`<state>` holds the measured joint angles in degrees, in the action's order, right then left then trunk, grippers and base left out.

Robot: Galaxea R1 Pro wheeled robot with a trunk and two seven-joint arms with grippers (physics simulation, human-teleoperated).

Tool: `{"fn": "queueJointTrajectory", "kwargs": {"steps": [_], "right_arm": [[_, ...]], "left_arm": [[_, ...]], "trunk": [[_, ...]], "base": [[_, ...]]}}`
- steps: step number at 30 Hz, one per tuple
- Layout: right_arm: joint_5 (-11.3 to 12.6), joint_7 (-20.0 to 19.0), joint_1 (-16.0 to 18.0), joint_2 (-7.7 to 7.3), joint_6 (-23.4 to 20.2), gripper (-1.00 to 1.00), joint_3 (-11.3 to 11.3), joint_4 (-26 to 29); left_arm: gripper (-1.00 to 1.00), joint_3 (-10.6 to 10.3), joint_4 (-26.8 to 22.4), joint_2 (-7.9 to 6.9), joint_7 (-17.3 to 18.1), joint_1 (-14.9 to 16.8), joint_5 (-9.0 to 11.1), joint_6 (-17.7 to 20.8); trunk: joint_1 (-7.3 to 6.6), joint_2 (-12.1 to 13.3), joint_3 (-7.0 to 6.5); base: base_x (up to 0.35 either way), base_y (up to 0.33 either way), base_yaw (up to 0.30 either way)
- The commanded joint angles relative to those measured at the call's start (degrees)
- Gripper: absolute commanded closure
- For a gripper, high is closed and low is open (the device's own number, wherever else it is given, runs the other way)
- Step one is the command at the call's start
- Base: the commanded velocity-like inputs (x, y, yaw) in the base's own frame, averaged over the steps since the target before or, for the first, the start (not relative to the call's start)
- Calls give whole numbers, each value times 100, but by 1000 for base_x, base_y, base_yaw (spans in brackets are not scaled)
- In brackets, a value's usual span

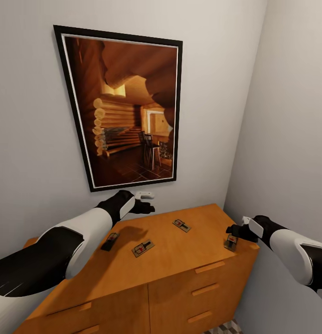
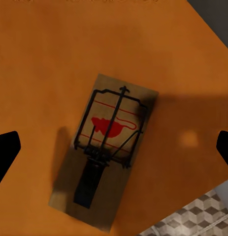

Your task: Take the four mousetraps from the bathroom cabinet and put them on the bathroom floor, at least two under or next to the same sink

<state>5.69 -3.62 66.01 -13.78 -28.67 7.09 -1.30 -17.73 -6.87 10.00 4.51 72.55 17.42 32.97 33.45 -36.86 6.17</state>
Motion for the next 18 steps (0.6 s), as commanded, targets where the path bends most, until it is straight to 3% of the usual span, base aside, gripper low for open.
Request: {"fn": "queueJointTrajectory", "kwargs": {"steps": [1, 8, 18], "right_arm": [[54, 2, 9, -3, -4, -100, 3, -13], [50, 2, 9, -2, 1, -100, 3, -14], [47, 2, 9, -9, 2, -100, 3, -14]], "left_arm": [[-100, -46, 1, 0, 6, 7, 33, 16], [-100, -46, 1, 0, -1, 5, 33, 19], [-100, -46, 1, 0, -2, 5, 33, 21]], "trunk": [[2, -10, 11], [2, -10, 11], [2, -10, 11]], "base": [[0, 0, 0], [-6, 0, 0], [-99, 0, 0]]}}
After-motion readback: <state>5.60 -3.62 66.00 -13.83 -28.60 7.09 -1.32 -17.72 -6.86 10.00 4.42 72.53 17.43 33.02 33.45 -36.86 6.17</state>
